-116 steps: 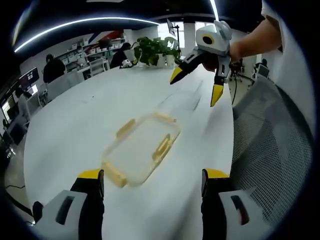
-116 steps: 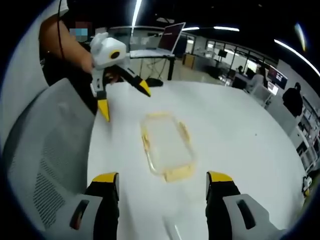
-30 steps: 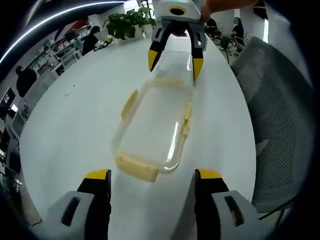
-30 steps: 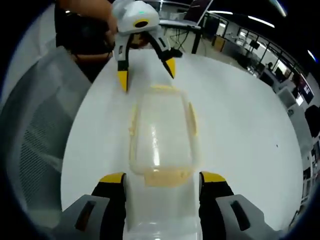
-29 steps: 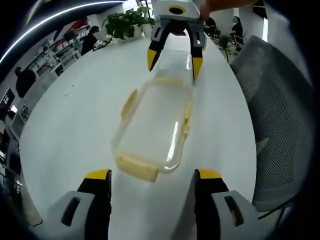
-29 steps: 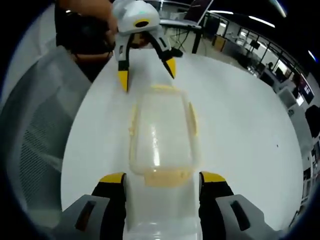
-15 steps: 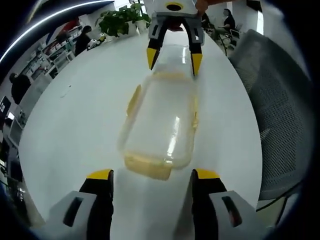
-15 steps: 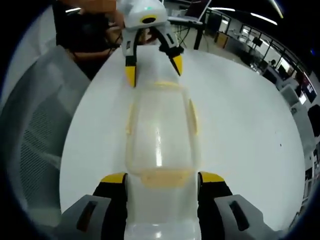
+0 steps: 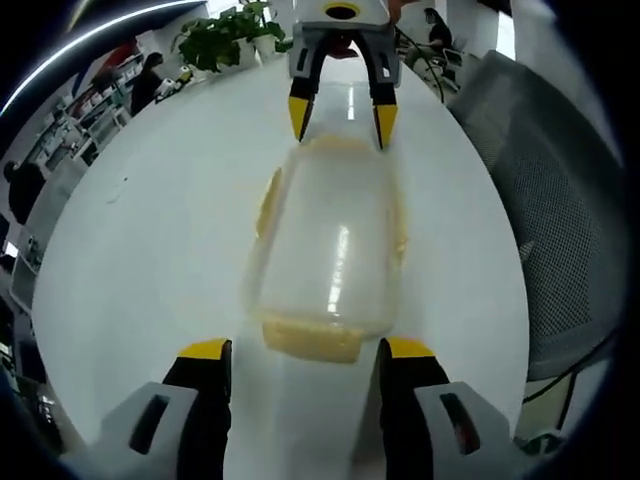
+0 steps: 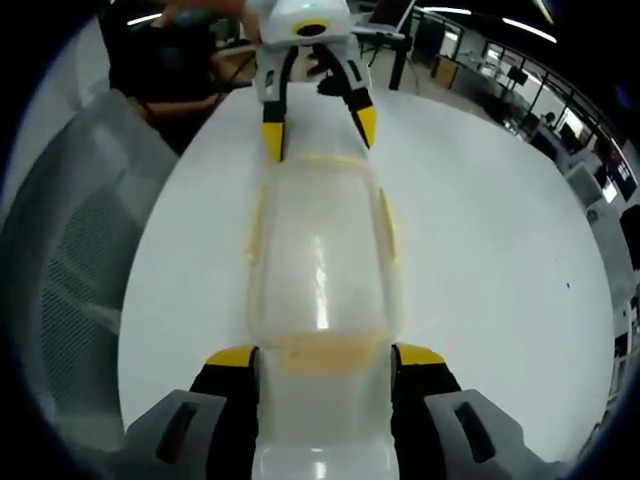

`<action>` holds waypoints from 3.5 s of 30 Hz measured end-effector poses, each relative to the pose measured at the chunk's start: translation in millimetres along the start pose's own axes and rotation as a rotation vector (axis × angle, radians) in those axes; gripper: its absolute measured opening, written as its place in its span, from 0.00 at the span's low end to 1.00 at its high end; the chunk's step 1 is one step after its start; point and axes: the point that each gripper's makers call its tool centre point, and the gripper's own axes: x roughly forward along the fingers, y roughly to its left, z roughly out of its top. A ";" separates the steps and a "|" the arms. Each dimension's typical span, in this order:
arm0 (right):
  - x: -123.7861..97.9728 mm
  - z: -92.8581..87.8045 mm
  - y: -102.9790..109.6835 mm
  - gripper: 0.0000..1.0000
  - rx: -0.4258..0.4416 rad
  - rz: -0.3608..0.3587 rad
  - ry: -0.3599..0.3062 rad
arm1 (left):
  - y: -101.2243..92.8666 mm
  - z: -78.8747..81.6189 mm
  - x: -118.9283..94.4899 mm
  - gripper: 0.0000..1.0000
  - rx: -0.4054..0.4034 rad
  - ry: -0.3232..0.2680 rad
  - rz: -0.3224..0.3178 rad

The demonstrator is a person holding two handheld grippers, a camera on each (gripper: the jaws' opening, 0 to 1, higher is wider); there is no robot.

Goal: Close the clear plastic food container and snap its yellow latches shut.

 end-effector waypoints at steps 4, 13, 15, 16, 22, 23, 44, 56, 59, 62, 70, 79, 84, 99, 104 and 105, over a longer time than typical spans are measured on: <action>1.0 -0.5 0.6 0.51 0.000 0.005 0.003 | -1.9 1.4 2.0 0.60 0.018 0.004 -0.024; 4.6 -3.2 2.1 0.51 -0.004 0.023 0.011 | -4.5 3.0 5.1 0.57 0.062 0.006 -0.074; 5.7 -3.2 2.5 0.51 -0.004 0.028 0.013 | -4.6 3.1 5.9 0.57 0.066 0.010 -0.081; 6.2 -3.0 2.5 0.51 -0.003 0.030 0.013 | -5.2 3.8 5.8 0.56 0.074 0.011 -0.086; 9.3 -4.8 2.3 0.50 -0.014 0.039 0.024 | -7.4 3.6 6.8 0.53 0.074 0.013 -0.120; 9.8 -5.4 2.9 0.50 -0.016 0.043 0.027 | -7.7 3.4 6.9 0.53 0.072 0.013 -0.125; 10.9 -5.5 1.0 0.39 -0.019 0.063 0.048 | -17.1 2.2 5.8 0.39 0.052 -0.032 -0.167; 12.0 -5.2 1.6 0.39 -0.030 0.068 0.104 | -18.6 4.3 6.7 0.39 0.053 0.010 -0.161; 11.5 -5.6 2.0 0.39 -0.035 0.070 0.120 | -18.5 5.0 7.1 0.39 0.052 0.030 -0.160; 12.4 -6.4 1.5 0.39 -0.038 0.071 0.131 | -18.6 4.4 8.4 0.40 0.056 0.064 -0.156; 12.3 -7.0 1.0 0.38 -0.018 0.065 0.125 | -18.7 3.1 7.9 0.39 0.057 0.080 -0.156; 11.7 -7.4 1.1 0.38 -0.018 0.066 0.123 | -17.9 4.2 7.2 0.39 0.043 0.086 -0.140; 11.7 -6.7 0.8 0.38 -0.027 0.064 0.117 | -19.6 3.3 6.1 0.39 0.043 0.091 -0.135; -4.7 0.4 -0.3 0.38 -0.049 0.039 0.102 | -18.9 13.9 -10.0 0.39 0.051 0.092 -0.100; -11.9 1.8 -1.6 0.38 -0.059 0.023 0.099 | -17.8 18.1 -13.3 0.39 0.057 0.091 -0.084; -13.2 1.9 -2.2 0.38 -0.065 0.018 0.100 | -18.1 18.7 -13.3 0.39 0.055 0.090 -0.084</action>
